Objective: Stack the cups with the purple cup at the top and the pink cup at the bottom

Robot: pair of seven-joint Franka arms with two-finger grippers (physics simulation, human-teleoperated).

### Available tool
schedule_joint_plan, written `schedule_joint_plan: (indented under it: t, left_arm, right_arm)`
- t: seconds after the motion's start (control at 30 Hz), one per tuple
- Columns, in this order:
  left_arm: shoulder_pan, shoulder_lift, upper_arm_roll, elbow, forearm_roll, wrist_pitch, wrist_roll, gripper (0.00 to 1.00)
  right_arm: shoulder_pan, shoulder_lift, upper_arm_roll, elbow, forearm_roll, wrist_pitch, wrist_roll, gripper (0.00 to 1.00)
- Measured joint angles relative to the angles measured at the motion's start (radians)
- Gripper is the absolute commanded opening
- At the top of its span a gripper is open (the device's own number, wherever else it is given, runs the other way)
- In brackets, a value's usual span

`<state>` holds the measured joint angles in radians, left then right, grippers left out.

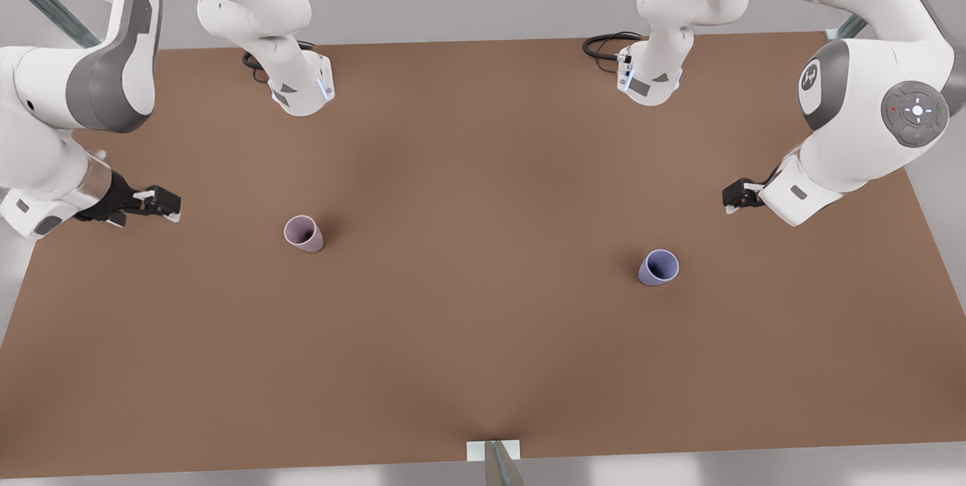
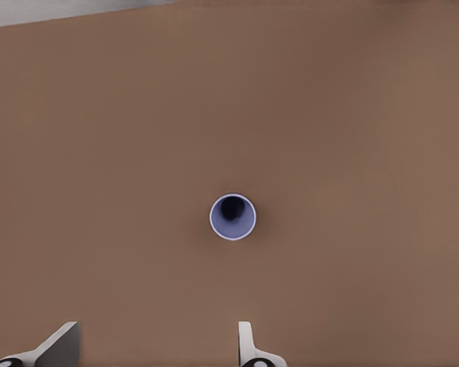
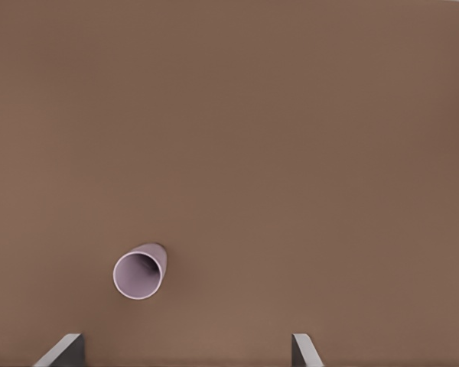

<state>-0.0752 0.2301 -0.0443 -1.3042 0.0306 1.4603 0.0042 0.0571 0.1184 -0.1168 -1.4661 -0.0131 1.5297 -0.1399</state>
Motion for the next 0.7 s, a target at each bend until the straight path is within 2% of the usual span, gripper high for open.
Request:
schedule_joint_plan:
  t: [0.13, 0.27, 0.53, 0.7]
  left_arm:
    - [0.000, 0.008, 0.000, 0.000, 0.000, 0.005, 0.009, 1.00]
    - [-0.001, 0.010, 0.000, -0.007, 0.000, 0.007, 0.014, 1.00]
    - [0.000, 0.032, 0.002, -0.008, -0.006, 0.009, 0.022, 1.00]
    - [0.000, 0.035, 0.001, -0.009, -0.006, 0.007, 0.025, 1.00]
  right_arm:
    - [0.009, -0.021, 0.002, -0.067, -0.001, 0.049, -0.010, 1.00]
    - [0.018, -0.045, 0.005, -0.271, 0.006, 0.120, -0.020, 1.00]
    - [0.030, -0.039, 0.005, -0.569, 0.049, 0.366, -0.073, 1.00]
    - [0.097, -0.006, 0.008, -0.661, 0.057, 0.519, -0.107, 1.00]
